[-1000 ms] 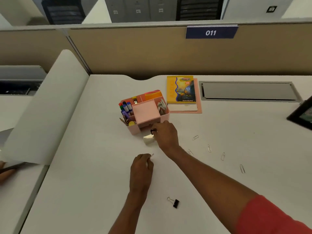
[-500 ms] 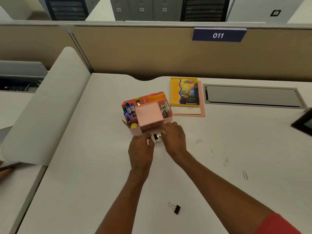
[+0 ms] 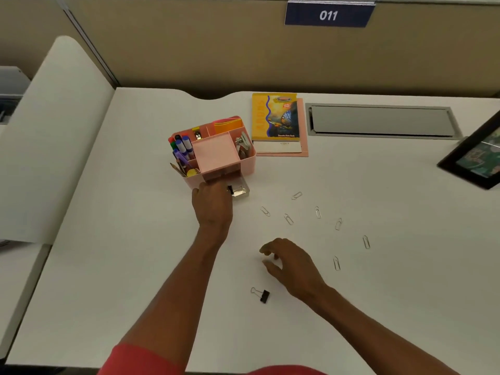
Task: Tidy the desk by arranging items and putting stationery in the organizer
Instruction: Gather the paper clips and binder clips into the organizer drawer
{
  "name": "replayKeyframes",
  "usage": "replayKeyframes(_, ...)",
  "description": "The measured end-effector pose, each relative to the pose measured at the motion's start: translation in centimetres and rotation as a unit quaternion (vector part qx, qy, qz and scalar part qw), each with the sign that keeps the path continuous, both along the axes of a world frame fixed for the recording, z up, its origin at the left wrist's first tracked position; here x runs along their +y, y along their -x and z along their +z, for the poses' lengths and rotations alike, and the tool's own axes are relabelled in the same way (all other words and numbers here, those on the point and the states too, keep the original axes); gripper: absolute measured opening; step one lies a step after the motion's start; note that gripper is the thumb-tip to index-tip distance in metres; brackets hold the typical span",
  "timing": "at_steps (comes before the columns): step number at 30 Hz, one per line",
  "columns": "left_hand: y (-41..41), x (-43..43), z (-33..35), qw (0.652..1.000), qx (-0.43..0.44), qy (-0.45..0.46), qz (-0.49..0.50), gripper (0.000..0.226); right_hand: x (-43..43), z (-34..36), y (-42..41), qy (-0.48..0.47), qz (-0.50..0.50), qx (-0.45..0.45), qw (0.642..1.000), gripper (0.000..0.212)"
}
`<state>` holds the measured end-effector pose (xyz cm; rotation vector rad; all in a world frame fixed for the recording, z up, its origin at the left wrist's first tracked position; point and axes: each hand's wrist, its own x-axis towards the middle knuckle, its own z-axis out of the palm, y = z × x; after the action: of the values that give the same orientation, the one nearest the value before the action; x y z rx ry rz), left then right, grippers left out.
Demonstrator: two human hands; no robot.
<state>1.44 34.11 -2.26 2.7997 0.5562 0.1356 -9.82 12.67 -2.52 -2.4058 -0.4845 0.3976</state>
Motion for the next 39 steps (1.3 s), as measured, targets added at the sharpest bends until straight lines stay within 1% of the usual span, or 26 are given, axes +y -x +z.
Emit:
replayKeyframes(3, 0.3, 0.1, -0.5, 1.000, -0.010, 0.023, 0.008, 0.019, -0.3, -0.6, 2.9, 0.029, 0.080, 0.037, 0.996, 0.034)
replayKeyframes(5, 0.8, -0.2, -0.2, 1.000, -0.026, 0.009, -0.008, 0.020, -0.1, -1.0, 4.3, 0.059, 0.116, 0.031, 0.991, 0.044)
replayKeyframes(8, 2.1, -0.5, 0.8, 0.999, -0.044, -0.011, -0.030, 0.024, 0.5, -1.5, 5.6, 0.086, 0.142, 0.011, 0.986, 0.040)
replayKeyframes(11, 3.7, -0.4, 0.9, 0.998, -0.042, -0.012, -0.044, 0.026, 0.8, -1.9, 6.1, 0.073, 0.124, 0.017, 0.989, 0.031)
replayKeyframes(13, 4.4, -0.1, 0.6, 0.998, -0.045, -0.005, -0.048, 0.026, 0.8, -2.0, 5.9, 0.045, 0.105, 0.024, 0.993, 0.026)
replayKeyframes(16, 5.1, 0.3, 0.4, 0.997, -0.053, -0.003, -0.050, 0.024, 1.6, -1.4, 3.7, -0.042, 0.026, 0.022, 0.999, 0.016)
replayKeyframes(18, 5.5, 0.5, 0.3, 0.996, -0.067, 0.004, -0.055, 0.022, 2.9, -0.7, 0.8, -0.089, -0.031, -0.001, 0.996, 0.008)
replayKeyframes(22, 6.2, 0.5, 0.0, 0.995, -0.081, 0.019, -0.049, 0.023, 6.8, 1.8, -5.7, -0.126, -0.103, -0.044, 0.986, 0.013)
replayKeyframes(24, 6.3, 0.5, -0.1, 0.996, -0.075, 0.022, -0.047, 0.024, 8.7, 2.9, -8.6, -0.115, -0.122, -0.061, 0.984, 0.017)
replayKeyframes(27, 6.3, 0.5, -0.1, 0.997, -0.067, 0.028, -0.041, 0.025, 11.3, 3.1, -12.1, -0.047, -0.129, -0.052, 0.989, 0.018)
replayKeyframes(31, 6.3, 0.4, -0.1, 0.996, -0.068, 0.038, -0.044, 0.024, 13.1, 1.8, -14.6, 0.035, -0.055, -0.029, 0.997, 0.020)
replayKeyframes(33, 6.4, 0.5, -0.1, 0.996, -0.069, 0.045, -0.042, 0.023, 13.4, 1.4, -15.1, 0.031, -0.037, -0.011, 0.999, 0.019)
replayKeyframes(36, 6.4, 0.6, -0.1, 0.995, -0.074, 0.053, -0.037, 0.023, 14.2, 1.1, -15.8, 0.005, -0.065, 0.028, 0.997, 0.014)
replayKeyframes(39, 6.3, 0.8, -0.3, 0.996, -0.062, 0.062, -0.031, 0.022, 14.7, 0.8, -16.3, 0.029, -0.069, 0.053, 0.996, 0.013)
